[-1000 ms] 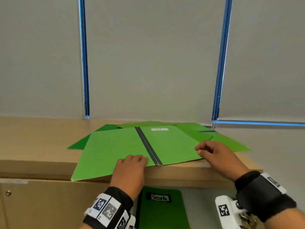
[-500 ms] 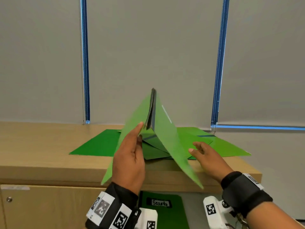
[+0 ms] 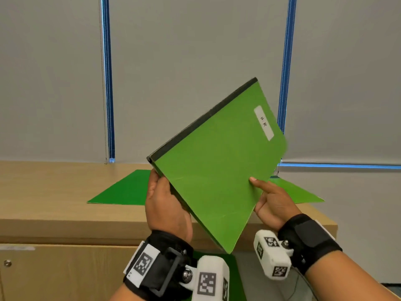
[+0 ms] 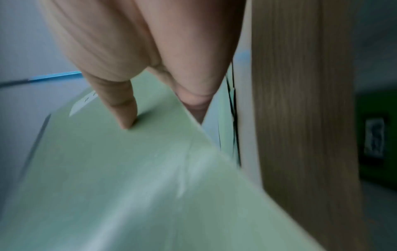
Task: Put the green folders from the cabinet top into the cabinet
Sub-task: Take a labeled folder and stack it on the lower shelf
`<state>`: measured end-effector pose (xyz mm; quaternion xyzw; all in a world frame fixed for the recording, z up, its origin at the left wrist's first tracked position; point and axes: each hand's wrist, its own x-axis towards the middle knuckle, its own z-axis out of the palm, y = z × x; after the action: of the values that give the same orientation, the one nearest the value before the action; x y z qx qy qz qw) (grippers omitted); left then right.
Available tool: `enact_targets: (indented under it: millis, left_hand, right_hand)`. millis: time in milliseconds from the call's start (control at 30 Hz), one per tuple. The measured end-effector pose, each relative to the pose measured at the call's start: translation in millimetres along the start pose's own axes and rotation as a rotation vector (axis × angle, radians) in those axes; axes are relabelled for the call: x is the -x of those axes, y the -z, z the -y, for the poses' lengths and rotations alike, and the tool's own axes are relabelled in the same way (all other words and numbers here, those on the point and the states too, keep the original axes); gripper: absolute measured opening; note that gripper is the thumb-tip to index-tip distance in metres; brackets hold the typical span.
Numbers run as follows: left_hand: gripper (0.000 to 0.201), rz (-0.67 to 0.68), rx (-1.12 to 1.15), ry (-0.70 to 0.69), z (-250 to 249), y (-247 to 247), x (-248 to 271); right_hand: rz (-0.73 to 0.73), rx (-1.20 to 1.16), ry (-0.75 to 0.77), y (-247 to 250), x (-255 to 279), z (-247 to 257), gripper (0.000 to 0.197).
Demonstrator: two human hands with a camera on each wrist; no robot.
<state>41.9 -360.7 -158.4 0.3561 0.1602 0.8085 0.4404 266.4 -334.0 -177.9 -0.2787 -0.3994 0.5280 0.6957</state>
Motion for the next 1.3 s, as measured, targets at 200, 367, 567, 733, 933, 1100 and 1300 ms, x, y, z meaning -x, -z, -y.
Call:
enact_targets:
  millis: [200, 367, 567, 733, 933, 1100, 1300]
  left_hand:
    - [0.032, -0.061, 0.075, 0.114, 1, 15, -18]
    - [0.039, 0.027, -0.250, -0.030, -3, 25, -42]
    - [0.025, 0.147, -0.475, -0.055, 8, 26, -36]
    - [0.018, 0.053, -0.533, -0.033, 41, 60, -5]
    - [0.024, -0.029, -0.596, 0.100, 95, 125, 54]
    - [0.021, -0.151, -0.701, 0.216, 140, 190, 110]
    - [0.020, -0.215, -0.814, 0.334, 184, 252, 171]
  right_hand:
    - [0.005, 0.045, 0.190, 3, -2, 31, 0.057]
    - [-0.011, 0.205, 0.326, -10, 8, 51, 0.056]
    - [0.038, 0.396, 0.326, -22, 36, 38, 0.051]
    - [-0.012, 0.386, 0.223, 5, 59, -5, 0.054]
    - [-0.077, 0.378, 0.045, 55, 90, -75, 0.051]
    - [-0.149, 0.403, -0.102, 98, 129, -148, 0.043]
    - [-0.291, 0.401, -0.298, 153, 167, -229, 0.040]
